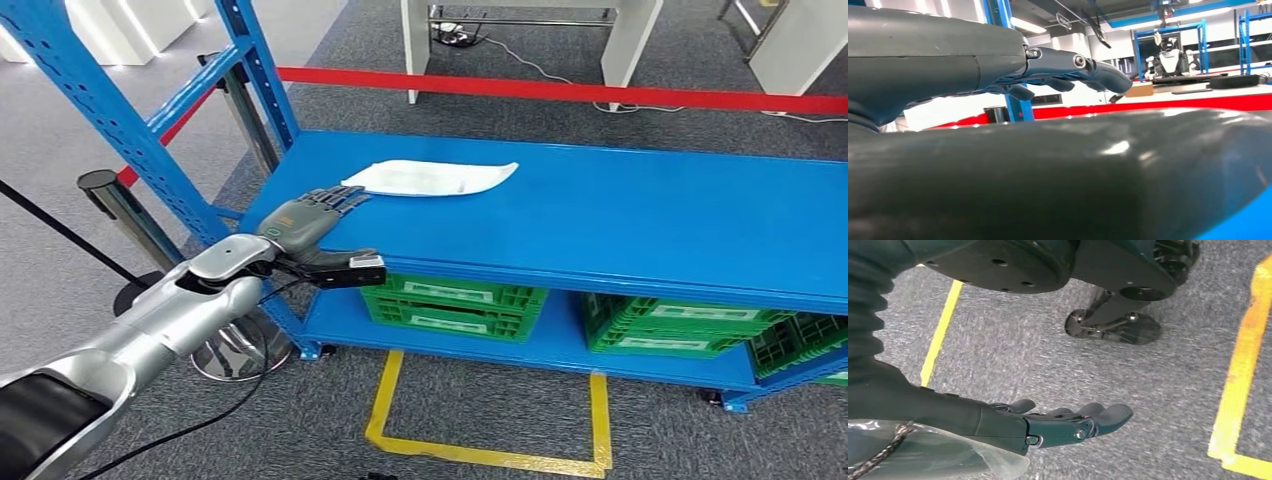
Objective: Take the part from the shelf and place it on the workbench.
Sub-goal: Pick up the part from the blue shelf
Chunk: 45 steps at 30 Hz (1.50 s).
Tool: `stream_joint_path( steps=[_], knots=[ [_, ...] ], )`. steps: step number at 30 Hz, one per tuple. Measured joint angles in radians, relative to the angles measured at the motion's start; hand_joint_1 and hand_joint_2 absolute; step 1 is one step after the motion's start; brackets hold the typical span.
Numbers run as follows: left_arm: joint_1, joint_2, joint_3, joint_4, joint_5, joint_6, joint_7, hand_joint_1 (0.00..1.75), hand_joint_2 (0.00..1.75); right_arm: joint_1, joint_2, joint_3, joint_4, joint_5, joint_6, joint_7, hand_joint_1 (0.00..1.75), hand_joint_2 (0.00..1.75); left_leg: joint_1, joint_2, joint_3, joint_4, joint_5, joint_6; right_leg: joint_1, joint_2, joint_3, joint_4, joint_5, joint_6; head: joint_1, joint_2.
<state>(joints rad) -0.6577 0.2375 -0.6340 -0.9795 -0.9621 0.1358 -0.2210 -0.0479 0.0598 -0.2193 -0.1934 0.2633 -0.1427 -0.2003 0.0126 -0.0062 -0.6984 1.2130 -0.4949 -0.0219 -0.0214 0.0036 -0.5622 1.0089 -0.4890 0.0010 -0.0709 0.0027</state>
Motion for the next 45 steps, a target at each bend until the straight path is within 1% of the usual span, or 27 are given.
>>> stream_joint_path(
  steps=[2,3,6,8,9,11,12,13,14,16,17,18,20,23,24,26,28,30,32,33,34,37,39,42,43,44,45],
  knots=[
    [-0.004,-0.002,-0.004,0.004,0.0,-0.001,0.0,0.0,0.0,-0.001,0.0,0.0,0.0,0.0,0.0,0.0,0.0,1.75,-0.003,0.002,0.048,-0.119,0.062,0.007,0.002,0.001,0.013,0.0,-0.012,0.009,0.001,0.0],
    [-0.006,-0.004,-0.005,0.006,0.0,-0.001,-0.001,0.0,0.0,-0.002,0.001,0.0,0.0,0.0,0.0,0.0,0.0,1.75,-0.005,0.003,0.063,-0.156,0.07,0.013,0.003,0.001,0.016,0.0,-0.016,0.015,0.001,0.0],
    [-0.009,-0.007,-0.01,0.01,0.0,-0.002,-0.002,0.0,0.0,-0.003,0.002,0.0,0.0,0.001,0.0,0.0,0.0,1.75,-0.009,0.001,0.075,-0.182,0.055,0.033,0.004,-0.002,0.017,-0.006,-0.024,0.033,0.002,0.0],
    [-0.012,-0.01,-0.013,0.012,0.0,-0.002,-0.002,0.0,0.0,-0.004,0.002,0.0,0.0,0.001,0.0,0.0,0.0,1.75,-0.006,0.0,0.086,-0.191,0.053,0.046,0.003,-0.004,0.002,0.023,-0.044,0.041,0.003,0.0],
    [-0.013,-0.012,-0.013,0.012,0.0,-0.002,-0.002,0.0,0.0,-0.004,0.002,0.0,0.0,0.001,0.0,0.0,0.0,1.75,-0.004,0.001,0.092,-0.195,0.051,0.052,0.003,-0.004,-0.023,0.068,-0.064,0.043,0.004,0.0],
    [-0.014,-0.015,-0.015,0.014,0.0,-0.002,-0.002,0.0,0.0,-0.003,0.002,0.0,0.0,0.001,0.0,0.0,0.0,1.75,-0.007,0.001,0.097,-0.195,0.045,0.061,0.003,-0.003,-0.103,0.204,-0.11,0.044,0.006,0.0],
    [-0.012,-0.017,-0.017,0.015,0.0,-0.003,-0.002,0.0,0.0,-0.002,0.002,0.0,0.0,0.001,0.0,0.0,0.0,1.75,-0.009,0.0,0.1,-0.195,0.041,0.064,0.003,-0.003,-0.142,0.26,-0.12,0.045,0.006,0.0],
    [-0.01,-0.019,-0.019,0.016,0.0,-0.003,-0.002,0.0,0.0,0.0,0.002,0.0,0.0,0.001,0.0,0.0,0.0,1.75,-0.01,-0.001,0.105,-0.194,0.036,0.066,0.003,-0.003,-0.167,0.285,-0.11,0.045,0.006,0.0],
    [-0.009,-0.02,-0.02,0.018,0.0,-0.003,-0.002,0.0,0.0,0.0,0.002,0.0,0.0,0.001,0.0,0.0,0.0,1.75,-0.011,-0.002,0.113,-0.194,0.03,0.065,0.003,-0.003,-0.172,0.267,-0.079,0.043,0.006,0.0],
    [-0.008,-0.022,-0.022,0.021,0.0,-0.003,-0.002,0.0,0.0,0.001,0.002,0.0,0.0,0.001,0.0,0.0,0.0,1.75,-0.012,-0.004,0.132,-0.194,0.015,0.061,0.004,-0.003,-0.136,0.147,0.012,0.037,0.006,0.0],
    [-0.009,-0.022,-0.023,0.022,0.0,-0.003,-0.002,0.0,0.0,0.001,0.002,0.0,0.0,0.001,0.0,0.0,0.0,1.75,-0.014,-0.004,0.138,-0.192,0.007,0.057,0.005,-0.003,-0.106,0.083,0.043,0.033,0.006,0.0],
    [-0.01,-0.022,-0.023,0.024,0.0,-0.002,-0.002,0.0,0.0,0.0,0.002,0.0,0.0,0.002,0.0,0.001,0.0,1.75,-0.015,-0.005,0.142,-0.191,0.002,0.052,0.006,-0.003,-0.085,0.04,0.057,0.03,0.007,0.0],
    [-0.011,-0.022,-0.025,0.027,0.002,-0.001,-0.002,0.0,0.0,-0.001,0.002,0.0,0.001,0.003,0.0,0.001,0.0,1.75,-0.017,-0.006,0.144,-0.191,-0.004,0.043,0.01,-0.002,-0.066,0.012,0.049,0.023,0.006,0.0],
    [-0.013,-0.022,-0.027,0.029,0.002,0.0,-0.003,0.0,0.0,0.0,0.002,-0.001,0.001,0.008,0.001,0.0,0.0,1.75,-0.014,-0.003,0.142,-0.172,-0.023,0.026,0.005,-0.001,-0.051,0.004,0.04,0.008,0.004,0.0],
    [-0.014,-0.022,-0.027,0.03,0.003,0.001,-0.004,0.0,0.0,-0.001,0.003,-0.001,0.001,0.009,0.001,0.0,0.0,1.75,-0.013,-0.003,0.125,-0.133,-0.041,0.019,0.002,-0.001,-0.043,0.001,0.037,0.003,0.003,0.0],
    [-0.013,-0.021,-0.029,0.032,0.004,0.002,-0.005,0.0,0.0,-0.003,0.003,-0.002,0.001,0.011,0.002,0.0,0.0,1.75,-0.008,-0.001,0.056,-0.006,-0.086,0.009,0.001,-0.001,-0.032,0.0,0.027,-0.004,0.003,0.0],
    [-0.008,-0.021,-0.032,0.036,0.005,0.002,-0.006,0.0,0.0,-0.002,0.003,-0.002,0.001,0.012,0.003,0.0,0.0,1.75,-0.005,-0.001,-0.007,0.084,-0.096,0.005,0.001,0.0,-0.019,0.0,0.017,-0.005,0.003,0.0],
    [-0.006,-0.021,-0.035,0.038,0.005,0.002,-0.006,0.0,0.0,0.001,0.003,-0.003,0.001,0.012,0.003,0.0,0.0,1.75,-0.003,-0.001,-0.007,0.04,-0.032,0.006,0.001,0.0,-0.002,0.0,0.005,-0.002,0.002,0.0],
    [-0.007,-0.021,-0.037,0.039,0.006,0.002,-0.007,0.0,0.0,0.001,0.004,-0.003,0.001,0.012,0.003,0.0,0.0,1.75,-0.004,0.001,0.038,-0.088,0.05,0.013,0.003,0.001,0.012,0.0,-0.007,0.004,0.003,0.0],
    [-0.009,-0.021,-0.038,0.039,0.006,0.002,-0.007,0.0,0.0,0.0,0.004,-0.003,0.001,0.012,0.003,0.0,0.0,1.75,-0.007,0.002,0.059,-0.14,0.067,0.018,0.004,0.001,0.015,0.0,-0.012,0.009,0.003,0.0],
    [-0.011,-0.022,-0.039,0.04,0.006,0.002,-0.007,0.0,0.0,-0.001,0.004,-0.003,0.001,0.012,0.003,0.0,0.0,1.75,-0.01,0.002,0.071,-0.17,0.071,0.022,0.005,0.001,0.016,-0.001,-0.015,0.015,0.004,0.0],
    [-0.012,-0.023,-0.041,0.041,0.006,0.003,-0.007,0.0,0.0,-0.003,0.005,-0.003,0.001,0.013,0.003,0.0,0.0,1.75,-0.012,0.0,0.081,-0.189,0.058,0.039,0.004,-0.002,0.02,-0.008,-0.023,0.033,0.005,0.0],
    [-0.014,-0.024,-0.042,0.042,0.005,0.004,-0.008,0.0,0.0,-0.003,0.005,-0.004,0.001,0.014,0.003,-0.001,0.0,1.75,-0.008,0.0,0.093,-0.2,0.056,0.051,0.004,-0.003,-0.002,0.032,-0.046,0.041,0.006,0.0],
    [-0.015,-0.029,-0.044,0.045,0.005,0.005,-0.008,0.0,0.0,-0.002,0.005,-0.005,0.001,0.015,0.003,-0.001,0.0,1.75,-0.008,0.0,0.107,-0.203,0.046,0.063,0.003,-0.003,-0.116,0.22,-0.108,0.045,0.008,0.0],
    [-0.012,-0.031,-0.046,0.046,0.006,0.005,-0.008,0.0,0.0,-0.001,0.005,-0.005,0.001,0.015,0.003,-0.002,0.0,1.75,-0.009,0.0,0.113,-0.203,0.04,0.065,0.003,-0.003,-0.151,0.264,-0.109,0.047,0.007,0.0],
    [-0.01,-0.033,-0.048,0.049,0.007,0.004,-0.009,0.0,0.0,0.0,0.005,-0.005,0.001,0.016,0.003,-0.002,0.0,1.75,-0.01,-0.001,0.12,-0.203,0.033,0.065,0.003,-0.003,-0.169,0.274,-0.09,0.048,0.008,0.0],
    [-0.009,-0.035,-0.049,0.051,0.009,0.004,-0.011,0.0,0.0,0.0,0.005,-0.005,0.001,0.016,0.003,-0.002,0.0,1.75,-0.01,-0.002,0.129,-0.203,0.026,0.063,0.003,-0.003,-0.168,0.243,-0.051,0.047,0.008,0.0]
  ],
)
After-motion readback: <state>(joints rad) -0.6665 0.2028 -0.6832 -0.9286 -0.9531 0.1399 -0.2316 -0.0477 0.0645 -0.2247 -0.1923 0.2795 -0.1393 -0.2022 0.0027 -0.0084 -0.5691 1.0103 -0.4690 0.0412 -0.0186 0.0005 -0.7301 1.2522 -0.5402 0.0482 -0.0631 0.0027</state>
